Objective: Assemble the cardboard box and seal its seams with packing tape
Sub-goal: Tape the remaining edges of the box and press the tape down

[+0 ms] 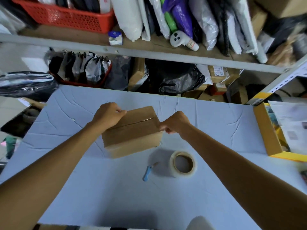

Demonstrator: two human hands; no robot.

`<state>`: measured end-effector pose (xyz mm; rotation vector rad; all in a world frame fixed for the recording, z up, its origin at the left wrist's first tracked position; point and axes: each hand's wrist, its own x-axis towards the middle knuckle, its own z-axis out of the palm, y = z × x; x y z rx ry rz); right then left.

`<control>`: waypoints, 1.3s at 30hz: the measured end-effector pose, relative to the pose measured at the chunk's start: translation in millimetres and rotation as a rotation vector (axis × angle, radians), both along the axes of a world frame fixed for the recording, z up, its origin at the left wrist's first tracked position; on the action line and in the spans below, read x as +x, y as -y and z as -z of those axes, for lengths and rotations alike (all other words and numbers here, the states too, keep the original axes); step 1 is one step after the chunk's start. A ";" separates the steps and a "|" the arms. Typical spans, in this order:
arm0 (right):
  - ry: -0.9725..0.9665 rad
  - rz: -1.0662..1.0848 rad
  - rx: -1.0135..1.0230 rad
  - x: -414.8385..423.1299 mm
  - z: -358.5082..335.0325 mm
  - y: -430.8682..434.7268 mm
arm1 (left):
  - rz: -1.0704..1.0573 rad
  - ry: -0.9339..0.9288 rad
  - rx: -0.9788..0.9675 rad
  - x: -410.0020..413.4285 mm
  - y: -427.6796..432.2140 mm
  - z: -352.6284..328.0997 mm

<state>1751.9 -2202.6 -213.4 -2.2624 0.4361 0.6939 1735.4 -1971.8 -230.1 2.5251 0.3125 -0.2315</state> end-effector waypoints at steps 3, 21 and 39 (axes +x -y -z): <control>-0.027 0.038 0.069 1.4 -4.2 -13.3 | -0.132 -0.244 0.167 2.7 -31.6 2.2; 0.076 0.123 0.184 9.0 7.7 -32.0 | -0.291 -0.305 -0.567 3.8 -60.2 -3.0; 0.420 0.177 0.153 4.9 25.5 -35.8 | -0.242 0.090 -0.673 -19.2 -56.6 33.2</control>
